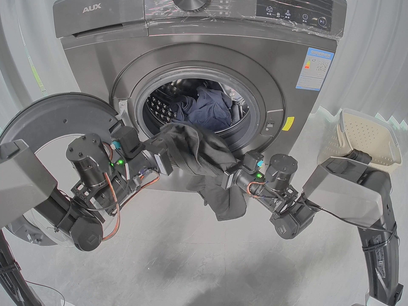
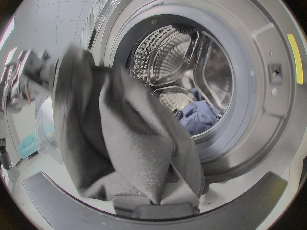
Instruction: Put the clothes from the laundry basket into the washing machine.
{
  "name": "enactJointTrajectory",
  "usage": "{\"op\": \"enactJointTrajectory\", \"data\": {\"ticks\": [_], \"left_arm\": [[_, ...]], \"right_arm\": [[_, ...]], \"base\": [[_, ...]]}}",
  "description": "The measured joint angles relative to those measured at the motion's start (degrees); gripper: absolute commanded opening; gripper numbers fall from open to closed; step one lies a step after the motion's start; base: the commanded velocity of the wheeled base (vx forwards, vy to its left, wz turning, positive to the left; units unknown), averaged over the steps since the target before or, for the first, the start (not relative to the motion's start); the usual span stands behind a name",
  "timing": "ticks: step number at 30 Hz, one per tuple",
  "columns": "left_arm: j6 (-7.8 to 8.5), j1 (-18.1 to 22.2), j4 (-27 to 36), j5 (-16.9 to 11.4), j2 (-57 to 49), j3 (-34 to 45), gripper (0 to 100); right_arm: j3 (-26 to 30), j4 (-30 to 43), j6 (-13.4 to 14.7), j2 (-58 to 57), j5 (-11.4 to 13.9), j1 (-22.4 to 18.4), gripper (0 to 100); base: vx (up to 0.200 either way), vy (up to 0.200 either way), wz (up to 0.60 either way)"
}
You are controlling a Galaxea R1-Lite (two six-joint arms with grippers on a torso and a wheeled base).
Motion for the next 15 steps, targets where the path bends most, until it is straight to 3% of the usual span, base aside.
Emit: {"op": "enactJointTrajectory", "data": {"ticks": [7,15], "left_arm": [[0.22,3.2,-2.1,-1.6,4.9,4.8,0],[0.94,3.8,-4.6,-2.0,12.2,7.1,0]], "right_arm": [[2.0,0.3,0.1,-5.5,-1.0,-0.1,0],[4.4,0.4,0.2,-10.9,-1.3,0.6,0]], "base": [[0.000,0.000,0.00],[0.000,0.000,0.00]]}}
